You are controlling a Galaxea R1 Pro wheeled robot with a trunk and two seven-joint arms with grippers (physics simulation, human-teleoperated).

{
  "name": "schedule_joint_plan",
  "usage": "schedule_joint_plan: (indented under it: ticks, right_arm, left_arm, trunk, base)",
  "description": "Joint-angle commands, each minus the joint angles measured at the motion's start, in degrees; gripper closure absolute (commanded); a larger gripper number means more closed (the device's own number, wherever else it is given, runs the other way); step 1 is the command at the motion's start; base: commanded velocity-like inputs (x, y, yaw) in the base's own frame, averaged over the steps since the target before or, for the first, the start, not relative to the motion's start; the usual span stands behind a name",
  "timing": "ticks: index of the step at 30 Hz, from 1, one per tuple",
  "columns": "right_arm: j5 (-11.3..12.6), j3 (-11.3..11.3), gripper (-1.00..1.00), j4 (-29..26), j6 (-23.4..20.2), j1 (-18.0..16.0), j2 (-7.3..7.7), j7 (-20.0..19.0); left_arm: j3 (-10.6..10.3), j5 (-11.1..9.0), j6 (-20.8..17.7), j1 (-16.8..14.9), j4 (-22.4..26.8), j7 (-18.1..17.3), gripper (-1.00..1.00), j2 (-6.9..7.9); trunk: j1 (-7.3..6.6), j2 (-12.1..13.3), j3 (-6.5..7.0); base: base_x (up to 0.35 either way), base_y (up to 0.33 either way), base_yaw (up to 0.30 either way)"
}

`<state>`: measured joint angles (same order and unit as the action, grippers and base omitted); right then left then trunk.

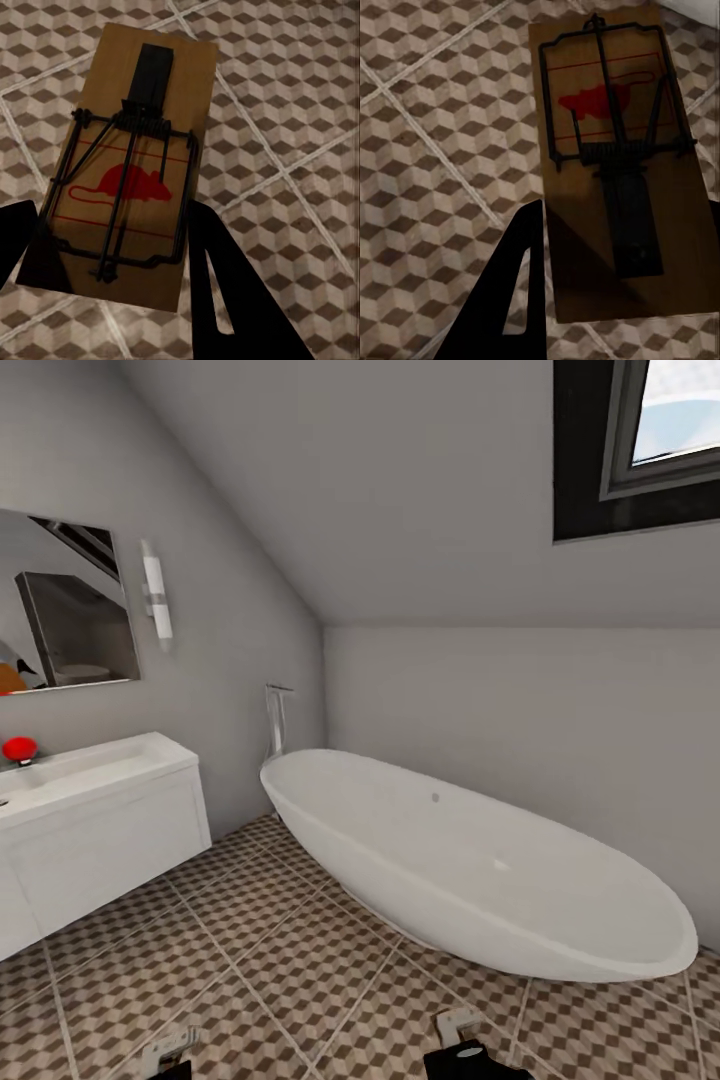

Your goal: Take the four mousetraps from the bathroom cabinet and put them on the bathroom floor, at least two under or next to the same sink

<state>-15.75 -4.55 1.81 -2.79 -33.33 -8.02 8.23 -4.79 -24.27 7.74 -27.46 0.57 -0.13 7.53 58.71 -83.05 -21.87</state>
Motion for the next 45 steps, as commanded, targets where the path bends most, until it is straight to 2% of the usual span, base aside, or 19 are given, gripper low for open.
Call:
schedule_joint_plan:
  ticks: [1, 8, 18, 45]
  right_arm:
    - [-0.5, -0.5, 1.00, 0.1, -0.1, -0.1, 0.01, 0.2]
    - [-0.6, -0.5, 1.00, 0.1, -0.1, -0.1, 0.01, 0.3]
    - [-0.7, -0.4, 1.00, 0.1, -0.1, -0.1, -0.01, 0.3]
    - [-0.8, -0.4, 1.00, 0.1, -0.2, -0.1, -0.15, 0.3]
  left_arm:
    - [-0.5, -0.4, 0.2, 0.0, -0.1, 0.0, 1.00, -0.01]
    - [-0.5, -0.5, 0.2, 0.0, 0.0, 0.0, 1.00, -0.05]
    - [-0.5, -0.6, 0.3, 0.0, 0.0, 0.0, 1.00, -0.06]
    - [-0.5, -0.6, 0.3, 0.0, 0.0, 0.0, 1.00, -0.06]
  trunk:
    - [0.02, 0.0, -0.07]
    - [0.02, 0.0, -0.07]
    - [0.02, 0.0, -0.07]
    - [0.02, 0.0, -0.07]
  base:
    - [0.242, -0.176, 0.000]
    - [0.244, -0.177, 0.034]
    - [0.215, -0.147, 0.244]
    - [0.010, -0.006, 0.274]
